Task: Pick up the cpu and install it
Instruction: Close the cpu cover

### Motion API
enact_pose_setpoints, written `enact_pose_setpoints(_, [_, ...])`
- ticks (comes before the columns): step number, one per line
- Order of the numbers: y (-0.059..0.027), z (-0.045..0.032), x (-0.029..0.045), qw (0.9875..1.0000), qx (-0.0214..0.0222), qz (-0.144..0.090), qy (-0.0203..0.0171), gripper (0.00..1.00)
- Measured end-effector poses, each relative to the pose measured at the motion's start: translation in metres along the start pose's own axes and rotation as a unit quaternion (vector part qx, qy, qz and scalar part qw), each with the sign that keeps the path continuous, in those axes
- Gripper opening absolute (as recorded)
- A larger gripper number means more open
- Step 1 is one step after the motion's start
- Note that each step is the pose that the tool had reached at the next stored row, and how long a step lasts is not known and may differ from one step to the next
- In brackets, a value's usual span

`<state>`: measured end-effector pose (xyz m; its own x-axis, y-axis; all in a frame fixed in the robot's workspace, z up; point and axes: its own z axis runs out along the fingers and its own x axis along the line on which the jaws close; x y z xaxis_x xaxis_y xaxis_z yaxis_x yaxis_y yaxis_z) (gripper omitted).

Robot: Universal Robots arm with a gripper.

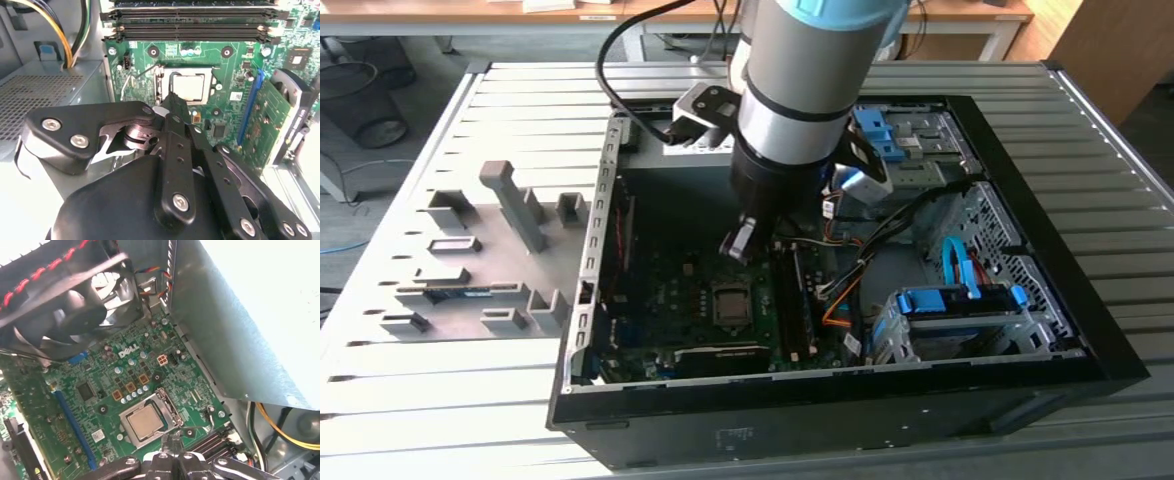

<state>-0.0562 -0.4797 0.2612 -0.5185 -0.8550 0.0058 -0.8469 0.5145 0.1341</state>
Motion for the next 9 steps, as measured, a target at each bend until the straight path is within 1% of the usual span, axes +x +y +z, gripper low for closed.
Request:
enact_pose_setpoints(4, [-0.0017,-0.0004,-0.0018,1.0,-0.0035,-0.002,0.0024,0.1])
enact_pose_setpoints(9, [-0.0059,-0.0008,-0.0087,0.9999,-0.0091,-0.001,0.0057,0.1])
